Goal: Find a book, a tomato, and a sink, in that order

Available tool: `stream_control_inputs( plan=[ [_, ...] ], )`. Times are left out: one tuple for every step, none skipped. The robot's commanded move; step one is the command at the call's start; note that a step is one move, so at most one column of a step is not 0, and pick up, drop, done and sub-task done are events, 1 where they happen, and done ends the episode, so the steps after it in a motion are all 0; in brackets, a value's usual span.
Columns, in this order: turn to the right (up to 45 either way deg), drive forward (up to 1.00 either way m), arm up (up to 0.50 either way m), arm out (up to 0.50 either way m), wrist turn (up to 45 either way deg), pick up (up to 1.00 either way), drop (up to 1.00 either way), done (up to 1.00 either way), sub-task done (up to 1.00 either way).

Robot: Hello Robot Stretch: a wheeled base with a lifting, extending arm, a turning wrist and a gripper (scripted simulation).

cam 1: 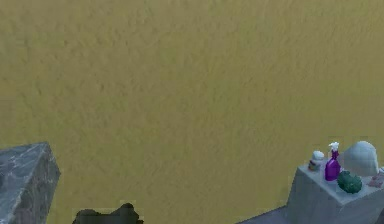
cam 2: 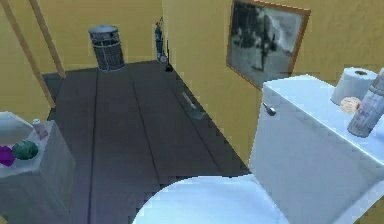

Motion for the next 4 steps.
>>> stream_control_inputs(
  plan=[
    [15.0,0.0,0.0,0.0,0.0,0.0,0.0,0.0,0.0],
    [18.0,0.0,0.0,0.0,0.0,0.0,0.0,0.0,0.0],
    [9.0,0.0,0.0,0.0,0.0,0.0,0.0,0.0,0.0],
    [45.0,0.0,0.0,0.0,0.0,0.0,0.0,0.0,0.0]
  ],
)
